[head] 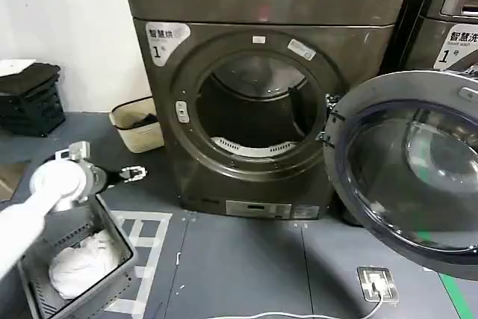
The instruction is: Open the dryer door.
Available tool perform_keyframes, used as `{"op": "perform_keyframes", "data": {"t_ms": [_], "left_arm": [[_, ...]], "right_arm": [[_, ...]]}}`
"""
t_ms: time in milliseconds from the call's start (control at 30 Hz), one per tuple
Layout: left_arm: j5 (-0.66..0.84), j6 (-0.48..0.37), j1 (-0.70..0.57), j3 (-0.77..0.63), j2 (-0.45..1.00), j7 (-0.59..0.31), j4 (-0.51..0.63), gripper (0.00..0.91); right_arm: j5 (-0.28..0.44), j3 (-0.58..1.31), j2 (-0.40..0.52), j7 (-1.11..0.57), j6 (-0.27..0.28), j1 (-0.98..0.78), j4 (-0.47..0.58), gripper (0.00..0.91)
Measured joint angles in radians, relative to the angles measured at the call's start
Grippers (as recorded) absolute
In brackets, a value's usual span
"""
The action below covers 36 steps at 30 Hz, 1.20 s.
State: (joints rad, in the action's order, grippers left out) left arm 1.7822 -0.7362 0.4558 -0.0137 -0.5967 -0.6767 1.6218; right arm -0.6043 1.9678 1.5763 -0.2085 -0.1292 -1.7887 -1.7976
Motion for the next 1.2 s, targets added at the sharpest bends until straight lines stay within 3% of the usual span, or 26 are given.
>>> {"op": "perform_keyframes", "data": {"t_ms": [333, 833, 1200], "left_arm": [[0.094, 0.000, 0.041, 0.046, 0.057, -0.046, -0.016, 0.907], [0.260, 0.000, 0.215, 0.187, 0.229, -0.107, -0.035, 0.907], [0.333, 0.000, 0.324, 0.293, 0.267, -0.161, -0.096, 0.907]], "right_arm": [[-0.013, 0.016, -0.011, 0.001, -0.005, -0.008, 0.017, 0.907], [-0.059, 0.034, -0.017, 0.002, -0.027, -0.003, 0.051, 0.907], [-0.023, 0.050, -0.019, -0.001, -0.063, -0.005, 0.085, 0.907]]}}
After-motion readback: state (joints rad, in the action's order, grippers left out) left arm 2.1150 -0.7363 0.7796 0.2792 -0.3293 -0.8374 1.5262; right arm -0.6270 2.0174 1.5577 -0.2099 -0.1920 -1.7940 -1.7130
